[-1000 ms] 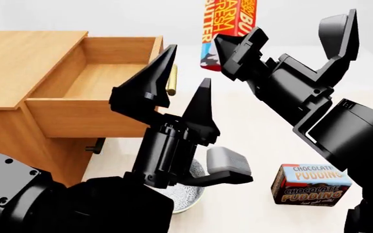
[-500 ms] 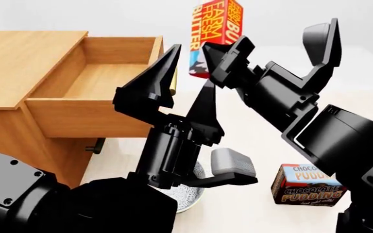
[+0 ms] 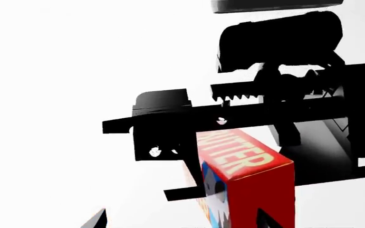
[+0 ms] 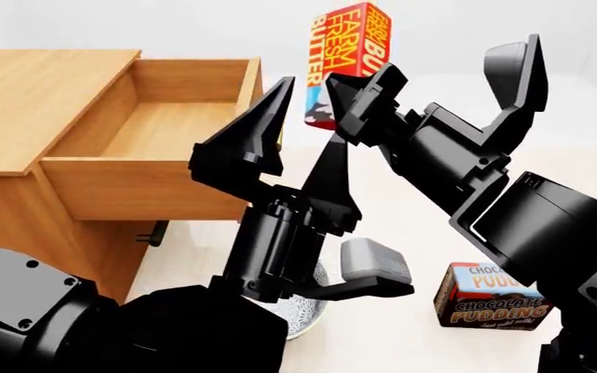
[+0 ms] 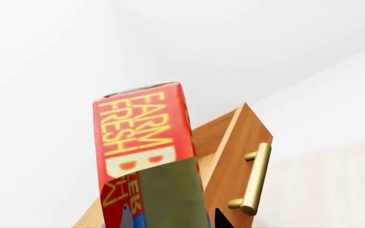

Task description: Put the butter at the back in the top drawer of the cabinet and close it.

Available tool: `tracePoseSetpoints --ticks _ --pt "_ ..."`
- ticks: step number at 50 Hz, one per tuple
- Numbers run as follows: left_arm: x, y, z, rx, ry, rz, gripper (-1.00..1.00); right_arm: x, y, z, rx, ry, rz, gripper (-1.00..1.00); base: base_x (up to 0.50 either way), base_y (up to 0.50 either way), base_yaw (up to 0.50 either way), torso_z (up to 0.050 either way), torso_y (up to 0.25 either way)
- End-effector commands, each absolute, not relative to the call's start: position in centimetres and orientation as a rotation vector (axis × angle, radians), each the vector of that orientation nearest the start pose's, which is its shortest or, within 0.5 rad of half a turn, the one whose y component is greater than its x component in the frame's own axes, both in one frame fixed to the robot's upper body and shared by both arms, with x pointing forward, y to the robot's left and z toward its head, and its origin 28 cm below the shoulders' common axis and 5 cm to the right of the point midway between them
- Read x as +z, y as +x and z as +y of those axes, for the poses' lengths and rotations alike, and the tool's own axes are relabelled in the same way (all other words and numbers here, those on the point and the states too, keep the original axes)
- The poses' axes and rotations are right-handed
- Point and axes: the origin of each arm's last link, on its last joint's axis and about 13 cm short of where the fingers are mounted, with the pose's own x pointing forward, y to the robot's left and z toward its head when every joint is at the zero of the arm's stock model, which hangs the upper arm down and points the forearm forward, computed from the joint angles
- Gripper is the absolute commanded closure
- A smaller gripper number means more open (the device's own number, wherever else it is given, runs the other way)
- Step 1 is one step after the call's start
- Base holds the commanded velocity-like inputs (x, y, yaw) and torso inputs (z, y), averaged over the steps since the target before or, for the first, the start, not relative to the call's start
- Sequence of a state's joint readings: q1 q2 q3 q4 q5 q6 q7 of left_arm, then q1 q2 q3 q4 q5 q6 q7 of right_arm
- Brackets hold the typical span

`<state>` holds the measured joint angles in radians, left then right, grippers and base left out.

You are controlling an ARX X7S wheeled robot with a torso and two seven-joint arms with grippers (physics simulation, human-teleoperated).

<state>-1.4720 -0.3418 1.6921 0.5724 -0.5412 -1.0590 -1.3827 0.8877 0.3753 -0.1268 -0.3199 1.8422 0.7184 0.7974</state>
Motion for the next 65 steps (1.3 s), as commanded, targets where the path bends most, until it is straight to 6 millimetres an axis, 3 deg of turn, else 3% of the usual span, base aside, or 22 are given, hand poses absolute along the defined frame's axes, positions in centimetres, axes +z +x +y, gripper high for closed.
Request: tracePoseSetpoints --ticks 1,17,43,65 --pt "19.5 24.8 11.7 0.056 1.042 -0.799 -1.00 29.3 24.3 -8.5 0.641 0.738 0.098 1.00 0.00 0.00 0.00 0.000 0.000" --pt "19.3 24.8 11.7 0.052 1.039 -0.795 -1.00 30.3 23.7 -8.8 0.670 0.738 0.049 1.00 0.00 0.00 0.00 0.001 0.001" --pt "19.3 24.9 11.7 0.062 1.042 -0.798 -1.00 29.0 24.1 -8.3 0.672 0.735 0.089 1.00 0.00 0.00 0.00 0.000 0.001" --pt "19.4 25.6 11.8 0.074 1.052 -0.781 -1.00 29.5 23.2 -8.2 0.690 0.725 0.086 1.00 0.00 0.00 0.00 0.000 0.001"
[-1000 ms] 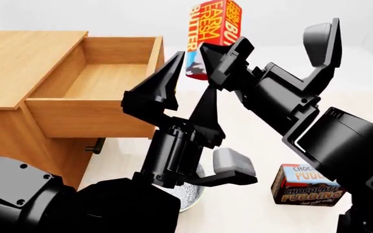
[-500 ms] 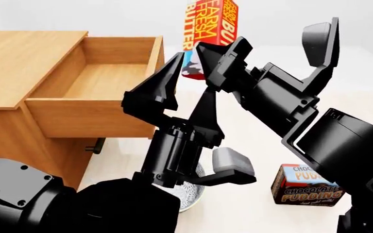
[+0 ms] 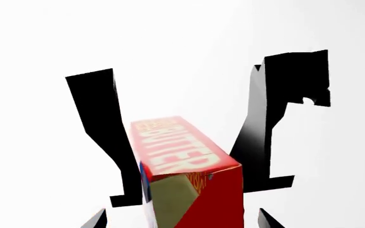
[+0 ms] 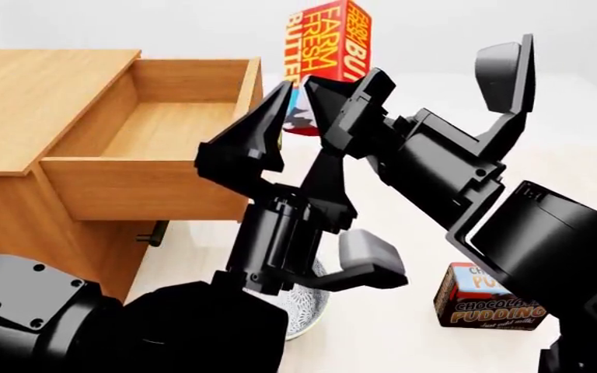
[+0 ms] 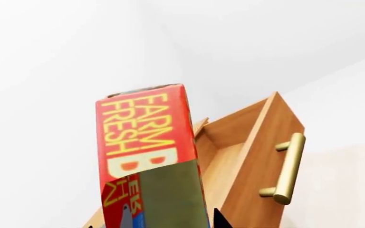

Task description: Put the butter at the back in the top drawer of the cabinet and close it.

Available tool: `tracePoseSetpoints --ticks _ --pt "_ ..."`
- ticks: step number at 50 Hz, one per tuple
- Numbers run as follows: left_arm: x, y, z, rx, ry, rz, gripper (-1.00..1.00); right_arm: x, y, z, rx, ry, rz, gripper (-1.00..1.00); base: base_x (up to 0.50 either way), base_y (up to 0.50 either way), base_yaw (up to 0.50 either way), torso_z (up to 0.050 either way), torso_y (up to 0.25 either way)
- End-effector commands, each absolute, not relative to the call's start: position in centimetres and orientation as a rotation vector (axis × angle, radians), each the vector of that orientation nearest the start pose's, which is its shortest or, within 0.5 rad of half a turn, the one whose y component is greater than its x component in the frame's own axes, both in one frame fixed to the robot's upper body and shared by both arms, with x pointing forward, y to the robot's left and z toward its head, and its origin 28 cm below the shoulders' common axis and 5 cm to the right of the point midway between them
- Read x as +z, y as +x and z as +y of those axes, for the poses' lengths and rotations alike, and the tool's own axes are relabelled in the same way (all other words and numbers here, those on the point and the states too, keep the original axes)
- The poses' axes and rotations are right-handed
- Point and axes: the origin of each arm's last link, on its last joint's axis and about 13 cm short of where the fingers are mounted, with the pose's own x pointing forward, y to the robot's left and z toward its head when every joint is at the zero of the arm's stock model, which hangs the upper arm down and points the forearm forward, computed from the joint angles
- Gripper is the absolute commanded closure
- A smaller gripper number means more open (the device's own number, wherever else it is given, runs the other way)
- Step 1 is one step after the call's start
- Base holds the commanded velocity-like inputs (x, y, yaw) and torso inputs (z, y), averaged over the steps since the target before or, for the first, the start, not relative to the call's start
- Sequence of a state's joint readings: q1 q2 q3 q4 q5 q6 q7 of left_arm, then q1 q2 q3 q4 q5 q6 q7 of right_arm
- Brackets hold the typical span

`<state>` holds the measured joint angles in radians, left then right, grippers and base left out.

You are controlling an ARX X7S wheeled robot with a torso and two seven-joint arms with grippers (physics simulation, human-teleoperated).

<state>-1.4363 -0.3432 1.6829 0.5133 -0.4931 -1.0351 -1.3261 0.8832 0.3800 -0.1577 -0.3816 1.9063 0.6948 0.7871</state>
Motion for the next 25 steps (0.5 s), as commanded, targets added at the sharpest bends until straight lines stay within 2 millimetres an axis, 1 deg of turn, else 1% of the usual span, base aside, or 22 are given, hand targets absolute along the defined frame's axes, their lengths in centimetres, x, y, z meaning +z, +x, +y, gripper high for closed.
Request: tracePoseSetpoints --ticks 1,2,3,25 --pt "19.39 25.61 11.78 0.074 1.053 -0.781 -1.00 29.51 23.19 -8.22 0.689 0.725 0.085 1.00 0.00 0.00 0.00 0.000 0.000" --pt "19.37 25.61 11.78 0.072 1.054 -0.780 -1.00 29.51 23.20 -8.25 0.689 0.726 0.084 1.00 0.00 0.00 0.00 0.000 0.000" --pt "19.36 25.60 11.78 0.071 1.054 -0.778 1.00 29.51 23.22 -8.28 0.687 0.726 0.083 1.00 0.00 0.00 0.00 0.000 0.000" --pt "19.21 25.50 11.84 0.062 1.060 -0.755 1.00 29.81 23.01 -8.60 0.685 0.731 0.072 1.00 0.00 0.00 0.00 0.000 0.001"
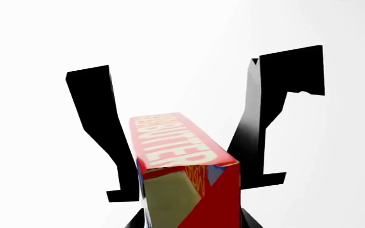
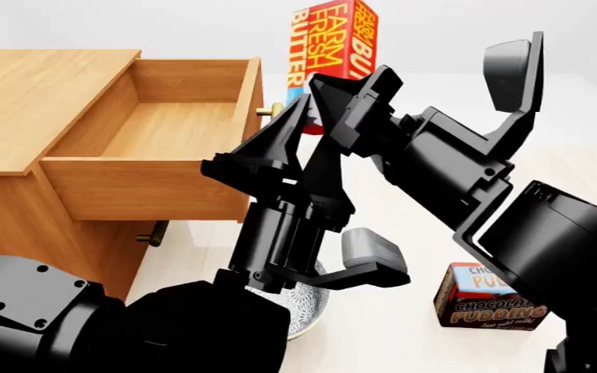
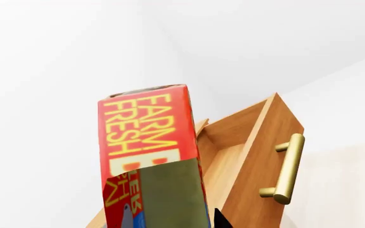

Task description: Put the butter at the back in the top drawer of the cabinet and close it.

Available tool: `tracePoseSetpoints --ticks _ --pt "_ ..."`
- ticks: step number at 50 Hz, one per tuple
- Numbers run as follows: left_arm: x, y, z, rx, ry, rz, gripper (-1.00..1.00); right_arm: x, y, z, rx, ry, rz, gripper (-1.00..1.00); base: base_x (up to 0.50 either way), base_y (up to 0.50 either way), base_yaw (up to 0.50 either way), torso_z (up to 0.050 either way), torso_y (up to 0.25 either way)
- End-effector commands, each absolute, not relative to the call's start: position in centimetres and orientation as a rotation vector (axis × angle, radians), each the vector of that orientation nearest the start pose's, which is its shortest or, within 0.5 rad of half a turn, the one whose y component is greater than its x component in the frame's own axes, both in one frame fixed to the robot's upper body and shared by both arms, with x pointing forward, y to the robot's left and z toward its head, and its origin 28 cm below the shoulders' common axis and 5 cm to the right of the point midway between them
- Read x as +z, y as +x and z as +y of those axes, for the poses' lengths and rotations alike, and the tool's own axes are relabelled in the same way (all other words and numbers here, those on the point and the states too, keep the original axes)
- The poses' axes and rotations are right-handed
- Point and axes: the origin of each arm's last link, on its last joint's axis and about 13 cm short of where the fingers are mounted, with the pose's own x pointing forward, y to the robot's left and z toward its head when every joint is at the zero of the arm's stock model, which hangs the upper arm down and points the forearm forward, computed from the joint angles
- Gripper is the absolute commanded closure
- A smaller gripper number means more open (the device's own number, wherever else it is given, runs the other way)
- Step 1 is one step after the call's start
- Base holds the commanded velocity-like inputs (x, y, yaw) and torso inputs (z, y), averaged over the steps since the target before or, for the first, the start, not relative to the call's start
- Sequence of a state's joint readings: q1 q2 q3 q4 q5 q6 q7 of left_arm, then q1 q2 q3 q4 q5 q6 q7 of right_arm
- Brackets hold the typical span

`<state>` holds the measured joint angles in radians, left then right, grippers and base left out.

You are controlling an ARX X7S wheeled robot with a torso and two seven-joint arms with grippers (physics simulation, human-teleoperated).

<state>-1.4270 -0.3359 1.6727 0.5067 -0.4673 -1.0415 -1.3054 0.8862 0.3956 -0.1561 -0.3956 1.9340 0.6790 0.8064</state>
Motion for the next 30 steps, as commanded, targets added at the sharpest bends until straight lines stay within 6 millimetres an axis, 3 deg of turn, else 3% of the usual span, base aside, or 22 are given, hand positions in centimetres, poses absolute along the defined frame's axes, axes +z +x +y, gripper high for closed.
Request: tracePoseSetpoints --ticks 1,7,8,30 --pt "19.2 25.5 11.8 0.063 1.060 -0.756 1.00 29.9 23.0 -8.6 0.686 0.731 0.071 1.00 0.00 0.00 0.00 0.000 0.000" --pt "19.3 25.6 11.9 0.067 1.062 -0.756 1.00 29.8 22.8 -8.7 0.699 0.734 0.074 1.00 0.00 0.00 0.00 0.000 0.002" --pt "19.4 25.7 11.9 0.069 1.062 -0.757 1.00 29.8 22.7 -8.7 0.703 0.736 0.075 -1.00 0.00 0.00 0.00 0.010 0.000" --pt "21.2 27.3 13.5 0.158 1.086 -0.739 1.00 30.9 21.3 -9.9 0.700 0.721 0.034 -1.00 0.00 0.00 0.00 0.000 0.001"
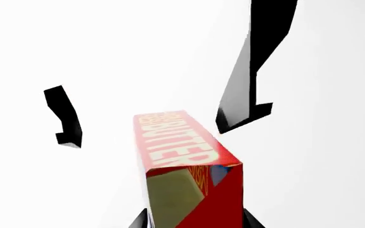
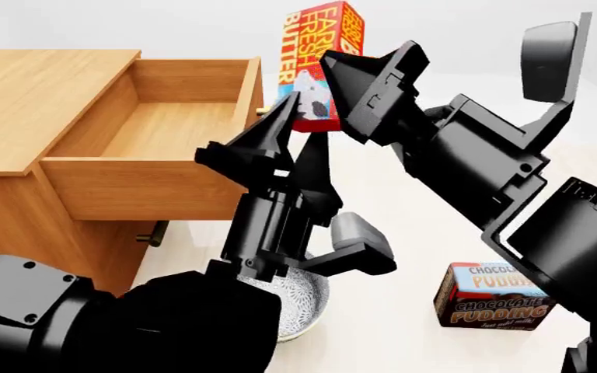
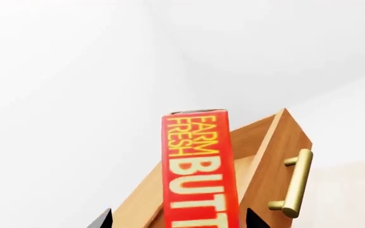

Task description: Put the butter at the back in the top drawer of the cabinet and close it.

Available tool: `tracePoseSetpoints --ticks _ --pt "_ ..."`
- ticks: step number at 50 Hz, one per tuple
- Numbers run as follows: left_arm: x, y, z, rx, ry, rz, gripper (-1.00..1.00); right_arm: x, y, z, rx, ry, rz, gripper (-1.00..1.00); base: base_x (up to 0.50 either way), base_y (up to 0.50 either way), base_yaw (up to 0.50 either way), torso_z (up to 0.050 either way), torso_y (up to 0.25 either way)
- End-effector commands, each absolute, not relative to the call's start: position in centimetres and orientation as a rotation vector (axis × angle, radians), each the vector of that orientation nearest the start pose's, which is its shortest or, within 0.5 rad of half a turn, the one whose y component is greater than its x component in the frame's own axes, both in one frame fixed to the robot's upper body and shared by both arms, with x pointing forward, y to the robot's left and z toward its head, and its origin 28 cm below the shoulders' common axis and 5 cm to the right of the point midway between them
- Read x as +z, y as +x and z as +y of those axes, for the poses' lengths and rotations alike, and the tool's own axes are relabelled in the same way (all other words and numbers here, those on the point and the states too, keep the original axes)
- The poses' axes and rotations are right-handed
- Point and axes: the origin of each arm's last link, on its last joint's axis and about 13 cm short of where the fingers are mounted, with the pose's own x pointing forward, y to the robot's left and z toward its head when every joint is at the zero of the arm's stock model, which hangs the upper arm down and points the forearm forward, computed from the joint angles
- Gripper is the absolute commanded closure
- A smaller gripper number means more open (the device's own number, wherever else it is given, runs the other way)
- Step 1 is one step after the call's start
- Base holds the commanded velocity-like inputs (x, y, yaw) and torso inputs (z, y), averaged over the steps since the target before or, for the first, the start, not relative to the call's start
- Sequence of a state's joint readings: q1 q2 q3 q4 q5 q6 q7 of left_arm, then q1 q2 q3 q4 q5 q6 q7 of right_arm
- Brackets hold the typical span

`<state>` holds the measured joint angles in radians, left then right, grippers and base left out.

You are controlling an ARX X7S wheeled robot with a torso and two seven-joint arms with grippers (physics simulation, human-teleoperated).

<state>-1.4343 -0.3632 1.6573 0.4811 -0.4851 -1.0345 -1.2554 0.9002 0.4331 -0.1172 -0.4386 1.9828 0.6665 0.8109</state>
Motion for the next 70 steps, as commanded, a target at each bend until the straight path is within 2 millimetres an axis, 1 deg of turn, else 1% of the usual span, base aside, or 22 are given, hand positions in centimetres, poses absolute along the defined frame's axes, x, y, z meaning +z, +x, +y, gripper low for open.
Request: tracePoseSetpoints --ticks 1,10,14,20,27,38,45,53,57,70 --pt "21.5 27.4 13.7 0.169 1.086 -0.739 1.00 30.9 21.2 -10.1 0.700 0.718 0.030 -1.00 0.00 0.00 0.00 0.000 0.000" --pt "24.0 28.7 15.4 0.254 1.092 -0.730 1.00 31.4 20.0 -11.3 0.681 0.703 -0.008 -1.00 0.00 0.00 0.00 0.000 0.001" --pt "24.7 29.2 15.9 0.274 1.093 -0.720 1.00 31.4 19.6 -11.6 0.675 0.696 -0.019 -1.00 0.00 0.00 0.00 0.000 0.000" --pt "25.5 29.6 16.5 0.295 1.086 -0.703 1.00 31.4 19.3 -12.0 0.660 0.684 -0.031 -1.00 0.00 0.00 0.00 0.000 0.002" --pt "26.2 30.5 17.4 0.316 1.064 -0.669 1.00 31.2 19.3 -12.2 0.645 0.685 -0.034 -1.00 0.00 0.00 0.00 0.001 0.001" --pt "26.7 31.6 18.6 0.311 1.008 -0.600 1.00 31.2 19.3 -12.2 0.638 0.680 -0.037 -1.00 0.00 0.00 0.00 0.000 0.001" --pt "26.7 32.3 19.5 0.231 0.877 -0.502 1.00 31.3 19.3 -12.2 0.631 0.676 -0.038 -1.00 0.00 0.00 0.00 0.001 0.001" --pt "26.7 33.0 20.6 0.138 0.646 -0.349 1.00 31.4 19.2 -12.2 0.624 0.675 -0.038 -1.00 0.00 0.00 0.00 0.000 0.001" --pt "26.7 33.2 21.0 0.114 0.571 -0.300 1.00 31.4 19.2 -12.2 0.623 0.674 -0.037 -1.00 0.00 0.00 0.00 0.000 0.003" --pt "27.5 33.6 21.5 0.095 0.400 -0.258 1.00 31.4 19.3 -12.1 0.623 0.669 -0.032 -1.00 0.00 0.00 0.00 0.001 0.002"
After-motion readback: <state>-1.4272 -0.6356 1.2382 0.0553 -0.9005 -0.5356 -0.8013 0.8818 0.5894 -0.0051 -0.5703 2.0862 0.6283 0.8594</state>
